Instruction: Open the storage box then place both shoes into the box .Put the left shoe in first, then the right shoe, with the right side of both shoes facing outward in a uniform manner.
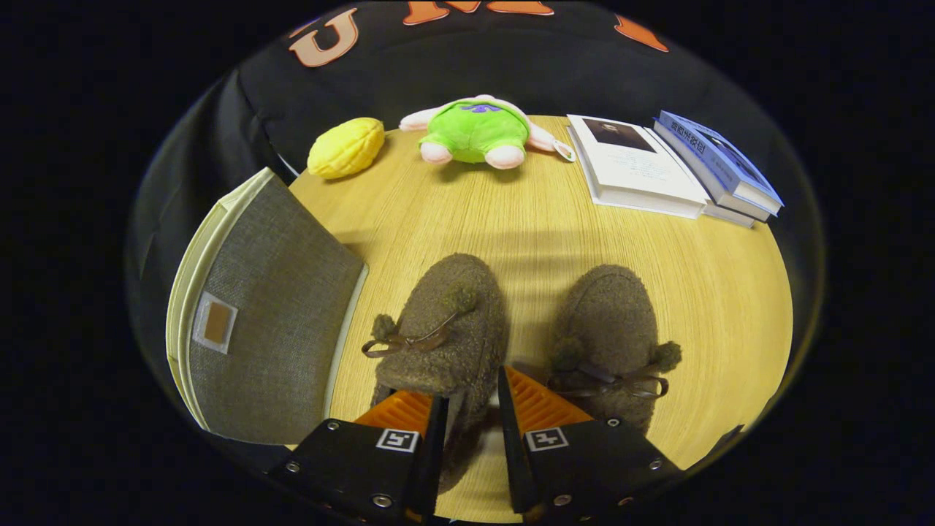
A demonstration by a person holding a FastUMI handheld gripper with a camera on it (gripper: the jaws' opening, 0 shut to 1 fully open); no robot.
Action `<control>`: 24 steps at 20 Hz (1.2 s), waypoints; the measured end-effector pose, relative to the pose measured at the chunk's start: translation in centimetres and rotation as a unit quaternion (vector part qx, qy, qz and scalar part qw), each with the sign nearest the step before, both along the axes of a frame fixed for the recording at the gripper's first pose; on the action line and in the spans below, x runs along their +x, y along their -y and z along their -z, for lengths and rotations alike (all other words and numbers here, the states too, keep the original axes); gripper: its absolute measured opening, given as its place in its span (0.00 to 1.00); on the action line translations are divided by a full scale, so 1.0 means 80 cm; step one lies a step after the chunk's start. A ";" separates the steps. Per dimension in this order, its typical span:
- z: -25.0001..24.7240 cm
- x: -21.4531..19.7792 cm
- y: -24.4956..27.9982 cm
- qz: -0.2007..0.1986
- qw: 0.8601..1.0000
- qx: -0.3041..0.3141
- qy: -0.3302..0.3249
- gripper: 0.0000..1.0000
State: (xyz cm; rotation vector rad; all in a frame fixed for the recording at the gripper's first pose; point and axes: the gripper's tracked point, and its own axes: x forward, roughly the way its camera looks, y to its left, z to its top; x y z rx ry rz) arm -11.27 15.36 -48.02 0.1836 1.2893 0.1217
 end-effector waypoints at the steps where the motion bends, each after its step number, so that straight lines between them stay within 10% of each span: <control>1: 0.004 0.002 0.002 0.006 1.000 -0.009 -0.001 0.36; 8: 0.008 0.006 0.006 0.058 0.998 -0.015 -0.022 0.04; 24: -0.174 0.067 -0.057 0.063 0.996 0.025 0.051 0.03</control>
